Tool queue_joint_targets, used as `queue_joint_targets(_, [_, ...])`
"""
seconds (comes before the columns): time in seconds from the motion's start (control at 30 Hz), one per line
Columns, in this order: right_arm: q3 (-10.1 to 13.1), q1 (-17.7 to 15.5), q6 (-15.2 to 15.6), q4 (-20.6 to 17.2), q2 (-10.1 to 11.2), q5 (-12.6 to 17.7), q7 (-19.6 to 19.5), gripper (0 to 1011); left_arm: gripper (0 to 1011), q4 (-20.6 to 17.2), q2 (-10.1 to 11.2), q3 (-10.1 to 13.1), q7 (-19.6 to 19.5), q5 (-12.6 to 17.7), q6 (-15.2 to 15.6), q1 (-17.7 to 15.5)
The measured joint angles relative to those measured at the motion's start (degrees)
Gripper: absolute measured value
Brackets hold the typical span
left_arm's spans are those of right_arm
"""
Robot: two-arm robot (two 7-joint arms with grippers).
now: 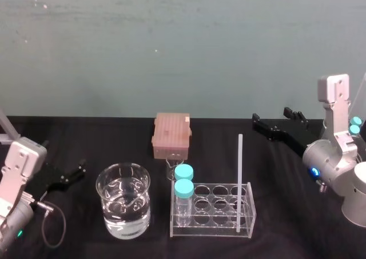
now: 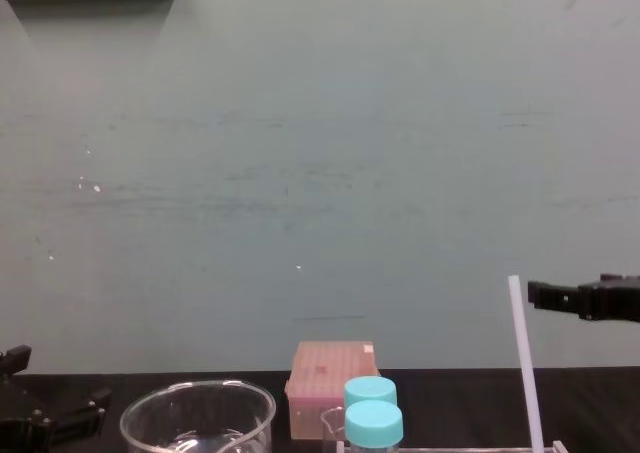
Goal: Pick up the stirring rod with one hand, then place it down.
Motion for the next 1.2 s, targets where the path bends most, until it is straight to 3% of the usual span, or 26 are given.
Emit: queue_joint_targets(1.2, [-0.24, 0.1, -0.59, -0.14, 0.15, -0.09, 0.06, 1004, 1005, 0.0, 0.0, 0.0, 0.0, 0.0, 0.0, 0.0])
